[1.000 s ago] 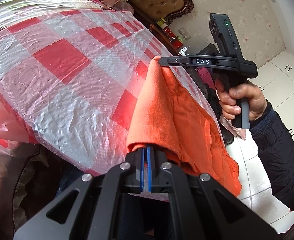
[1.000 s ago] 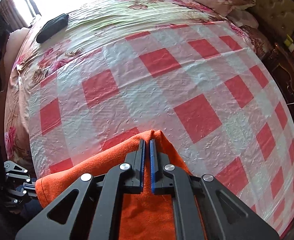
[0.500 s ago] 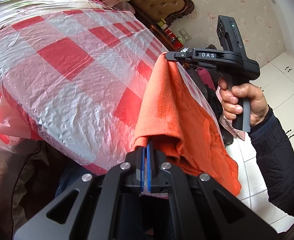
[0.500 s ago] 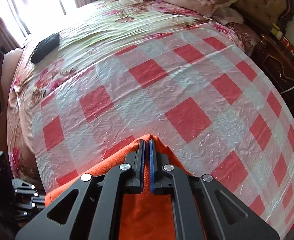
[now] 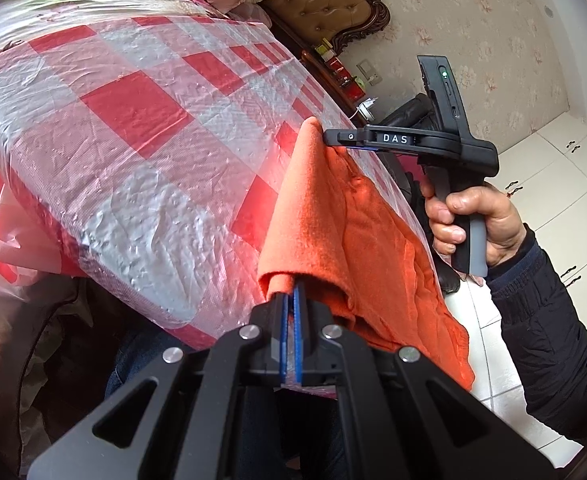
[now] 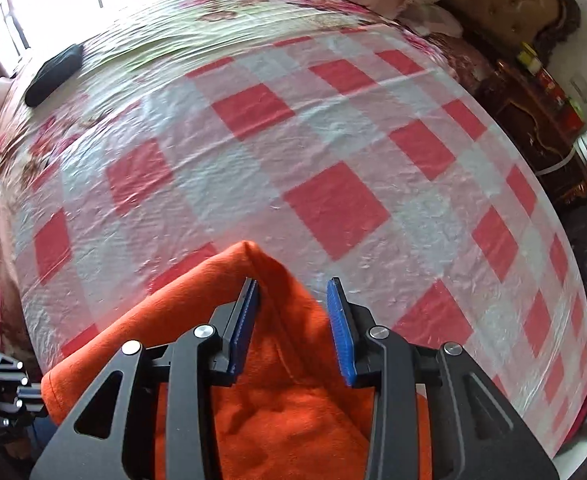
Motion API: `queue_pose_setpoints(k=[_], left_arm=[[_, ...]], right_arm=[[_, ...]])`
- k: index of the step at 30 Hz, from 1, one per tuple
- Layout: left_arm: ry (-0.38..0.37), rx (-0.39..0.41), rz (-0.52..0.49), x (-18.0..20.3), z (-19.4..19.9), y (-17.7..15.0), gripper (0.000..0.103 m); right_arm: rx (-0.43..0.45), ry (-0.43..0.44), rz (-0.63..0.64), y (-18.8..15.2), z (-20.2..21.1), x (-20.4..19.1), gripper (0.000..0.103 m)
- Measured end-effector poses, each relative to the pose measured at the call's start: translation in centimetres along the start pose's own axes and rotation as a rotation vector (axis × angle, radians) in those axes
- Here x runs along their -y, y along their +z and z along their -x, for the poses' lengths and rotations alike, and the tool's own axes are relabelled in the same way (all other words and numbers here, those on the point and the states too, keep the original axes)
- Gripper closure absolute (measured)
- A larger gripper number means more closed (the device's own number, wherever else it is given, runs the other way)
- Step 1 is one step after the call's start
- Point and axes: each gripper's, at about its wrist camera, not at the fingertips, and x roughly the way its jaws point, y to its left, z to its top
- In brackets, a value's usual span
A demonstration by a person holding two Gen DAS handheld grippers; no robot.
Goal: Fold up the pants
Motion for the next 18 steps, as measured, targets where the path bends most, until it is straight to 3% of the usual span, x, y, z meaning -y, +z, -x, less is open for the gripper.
queue_pose_setpoints(k=[2,5,7,10,12,14,15,16,18], left_arm=[[-0.002,-0.006,0.0,0.0,0.3,-0.1,0.093],[0.011,0.008,-0.014,-0.3,1.9,-0.3,0.078],[0.059,0.035,-0.043,-0.7,3.4,-0.3,0.078],[0.115,0.045,-0.167,0.1,3.8,0.1,0.08],[0.084,0.038,-0.189,0.7,3.1,0.8,0.08],[0.001,0.033,-0.133,0.6,2.3,1.8,0.08],[0.022,0.014,-0.145,0.6,1.3,2.1,0.08],[0.143,-0.036,-0.225,1.0,-0.2,2.1,0.087],[0.234,-0.049,-0.405,2.2,-0.2,1.4,0.09]], right_arm=[[0.015,0.006,-0.051,-0.2,0.4,0.8,0.068],[0.072,-0.05,-0.139,-1.1,2.8,1.8,0.064],[0.105,0.007,-0.166,-3.1,4.8,0.7,0.063],[0.06,0.07,-0.1,-7.3,5.2,-3.3,0.062],[0.015,0.05,-0.095,-9.9,4.6,-5.1,0.062],[-0.028,0.014,-0.096,-12.7,4.3,-6.1,0.059],[-0.034,-0.011,-0.091,-13.8,4.3,-6.4,0.054],[-0.016,-0.044,-0.088,-14.9,4.7,-6.5,0.043],[-0.024,-0.066,-0.111,-16.2,5.0,-5.9,0.04]])
